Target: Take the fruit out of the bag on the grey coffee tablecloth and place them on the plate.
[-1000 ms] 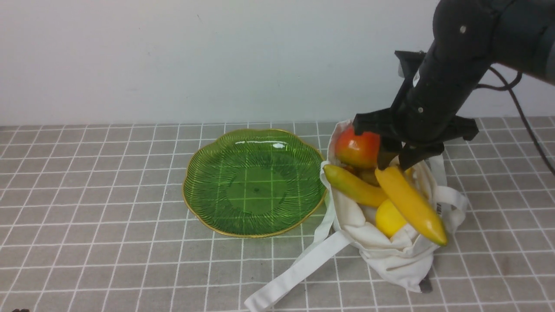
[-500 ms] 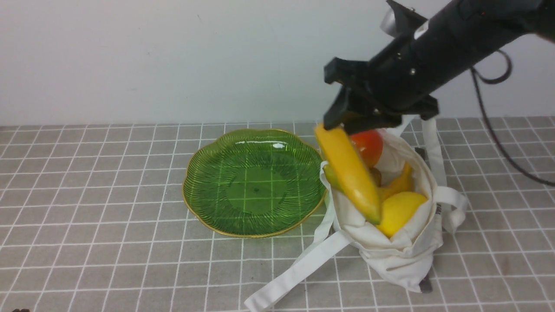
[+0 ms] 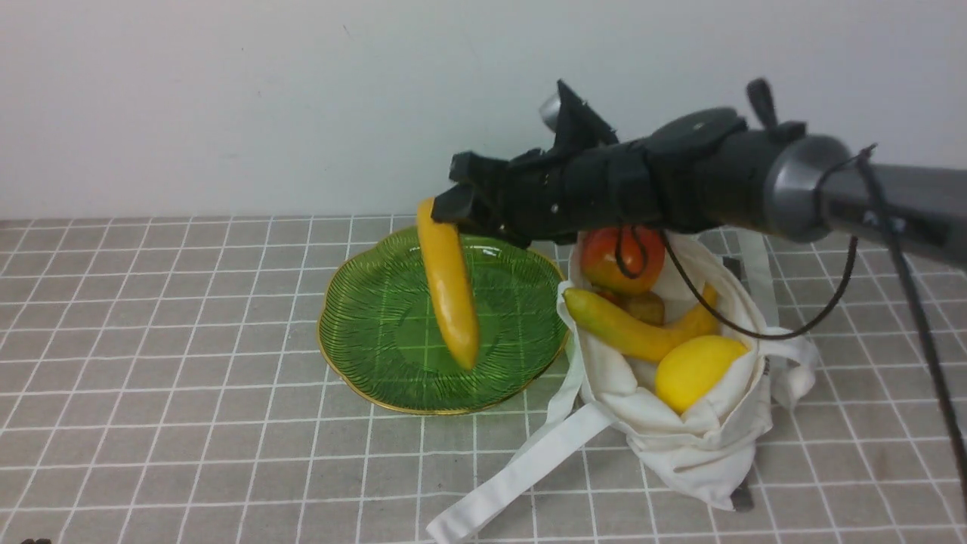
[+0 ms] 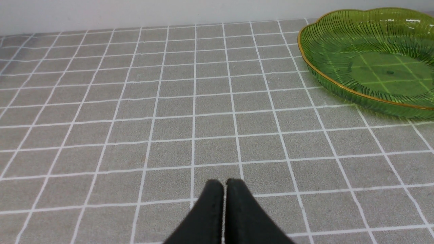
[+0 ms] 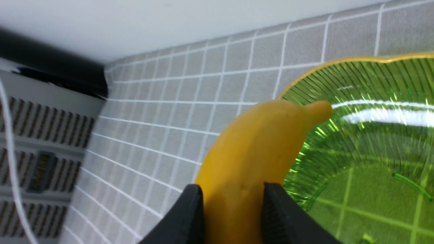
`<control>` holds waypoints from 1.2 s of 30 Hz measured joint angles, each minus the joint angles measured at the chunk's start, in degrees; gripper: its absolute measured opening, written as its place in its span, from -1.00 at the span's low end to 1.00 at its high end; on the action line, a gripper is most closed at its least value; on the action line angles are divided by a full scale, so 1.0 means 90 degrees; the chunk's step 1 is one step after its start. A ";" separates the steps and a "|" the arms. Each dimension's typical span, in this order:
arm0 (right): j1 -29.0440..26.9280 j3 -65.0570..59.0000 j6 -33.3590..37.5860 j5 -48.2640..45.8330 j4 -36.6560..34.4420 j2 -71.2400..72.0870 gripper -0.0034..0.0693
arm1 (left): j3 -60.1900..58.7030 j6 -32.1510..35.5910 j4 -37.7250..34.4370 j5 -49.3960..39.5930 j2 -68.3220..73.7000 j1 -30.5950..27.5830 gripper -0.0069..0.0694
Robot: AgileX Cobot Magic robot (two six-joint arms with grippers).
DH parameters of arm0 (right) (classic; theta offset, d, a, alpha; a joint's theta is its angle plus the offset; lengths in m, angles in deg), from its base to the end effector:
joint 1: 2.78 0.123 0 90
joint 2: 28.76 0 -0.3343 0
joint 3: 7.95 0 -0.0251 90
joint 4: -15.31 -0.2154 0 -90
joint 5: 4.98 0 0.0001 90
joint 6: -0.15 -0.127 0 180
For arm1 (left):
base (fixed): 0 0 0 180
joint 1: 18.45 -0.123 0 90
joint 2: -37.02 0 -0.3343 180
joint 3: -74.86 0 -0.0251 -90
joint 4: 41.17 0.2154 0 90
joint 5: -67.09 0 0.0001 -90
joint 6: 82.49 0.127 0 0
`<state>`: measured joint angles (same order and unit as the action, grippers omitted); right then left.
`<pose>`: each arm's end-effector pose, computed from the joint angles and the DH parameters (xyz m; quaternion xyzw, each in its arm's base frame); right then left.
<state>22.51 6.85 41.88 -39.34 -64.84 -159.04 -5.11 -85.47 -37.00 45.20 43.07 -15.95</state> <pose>0.4315 0.2821 0.2519 -0.0589 0.8472 0.4556 0.2670 0.0017 0.0034 0.1592 0.0159 0.8081 0.0027 0.5888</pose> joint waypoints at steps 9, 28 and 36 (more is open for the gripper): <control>0.0203 0.0000 0.2052 0.0284 -0.0669 -0.0177 0.31 | 0.0000 0.0000 0.0000 0.0000 0.0000 0.0000 -0.84; -0.0679 0.0396 -0.1146 -0.3056 0.4457 0.2395 -0.31 | 0.0000 0.0000 0.0000 0.0000 0.0000 0.0000 -0.84; -0.0831 0.0350 -0.2463 -0.4112 0.6432 0.4412 -0.93 | 0.0000 0.0000 0.0000 0.0000 0.0000 0.0000 -0.84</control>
<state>15.03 10.00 19.71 -76.34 -6.95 -119.34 -5.11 -85.47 -37.00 45.20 43.07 -15.95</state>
